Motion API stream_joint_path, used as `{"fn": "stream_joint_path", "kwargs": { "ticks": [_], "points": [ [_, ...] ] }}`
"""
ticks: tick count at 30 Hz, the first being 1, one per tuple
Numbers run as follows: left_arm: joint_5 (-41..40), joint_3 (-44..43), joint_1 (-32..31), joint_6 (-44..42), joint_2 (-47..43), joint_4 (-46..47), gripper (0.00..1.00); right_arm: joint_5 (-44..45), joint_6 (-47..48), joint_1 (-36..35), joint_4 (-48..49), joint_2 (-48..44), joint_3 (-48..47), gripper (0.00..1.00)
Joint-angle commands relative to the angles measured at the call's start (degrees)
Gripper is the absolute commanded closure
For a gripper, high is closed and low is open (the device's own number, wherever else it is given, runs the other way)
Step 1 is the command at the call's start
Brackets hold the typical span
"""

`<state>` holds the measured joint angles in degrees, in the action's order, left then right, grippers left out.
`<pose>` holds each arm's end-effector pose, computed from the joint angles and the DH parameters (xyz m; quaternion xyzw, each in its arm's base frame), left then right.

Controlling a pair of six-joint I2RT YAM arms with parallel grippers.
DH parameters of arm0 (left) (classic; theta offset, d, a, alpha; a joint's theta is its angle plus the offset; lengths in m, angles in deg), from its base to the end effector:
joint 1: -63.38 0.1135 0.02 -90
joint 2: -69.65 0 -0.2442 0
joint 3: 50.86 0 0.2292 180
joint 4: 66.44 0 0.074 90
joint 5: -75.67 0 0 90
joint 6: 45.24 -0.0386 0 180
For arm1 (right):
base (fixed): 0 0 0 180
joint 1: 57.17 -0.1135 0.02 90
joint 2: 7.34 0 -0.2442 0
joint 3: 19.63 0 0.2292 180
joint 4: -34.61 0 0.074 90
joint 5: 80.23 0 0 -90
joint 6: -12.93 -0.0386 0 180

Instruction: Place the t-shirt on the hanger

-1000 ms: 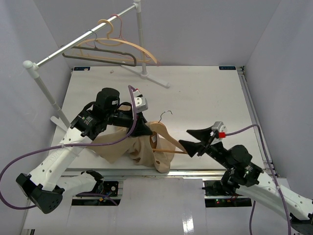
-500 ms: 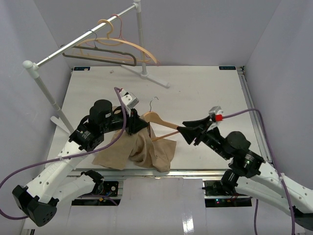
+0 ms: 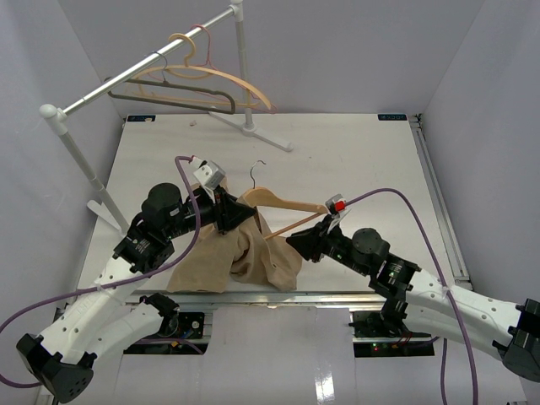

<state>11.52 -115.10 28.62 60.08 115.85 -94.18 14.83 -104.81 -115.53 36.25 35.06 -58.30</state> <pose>0.1351 -0.1142 0.3424 0.2679 0.7099 -0.4209 0.4970 0.0977 0.1521 0.2592 -0.1603 0.7018 0.4501 0.5284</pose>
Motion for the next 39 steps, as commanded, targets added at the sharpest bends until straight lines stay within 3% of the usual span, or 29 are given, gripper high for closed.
{"fn": "stream_joint_path", "kwargs": {
  "ticks": [1, 9, 26, 30, 32, 35, 39],
  "points": [
    [-0.67, 0.89, -0.13, 1.79, -1.50, 5.04, 1.00, -0.53, -2.38, -2.03, 8.24, 1.74, 0.46, 0.66],
    [0.40, 1.72, -0.13, 3.13, -1.34, 7.19, 1.00, -0.45, -4.01, -3.53, 13.14, 6.78, 3.33, 0.56],
    [1.34, 3.47, -0.13, 3.19, -0.84, 9.49, 1.00, 1.91, -5.31, -8.28, 18.95, 15.52, 3.51, 0.54],
    [1.40, 3.35, -0.13, 2.84, -0.93, 9.38, 1.00, 3.08, -5.58, -9.27, 19.70, 15.73, 3.16, 0.42],
    [1.40, 3.26, -0.13, 2.61, -0.93, 9.23, 1.00, 4.41, -5.69, -10.44, 19.21, 16.76, 2.15, 0.41],
    [1.49, 2.98, -0.13, 2.80, -0.93, 9.31, 1.00, 7.92, -6.31, -12.15, 15.60, 18.95, 0.59, 0.44],
    [1.75, 2.48, -0.13, 3.13, -1.02, 9.23, 1.00, 12.90, -7.49, -12.91, 12.25, 20.78, -0.15, 0.60]
  ]
}}
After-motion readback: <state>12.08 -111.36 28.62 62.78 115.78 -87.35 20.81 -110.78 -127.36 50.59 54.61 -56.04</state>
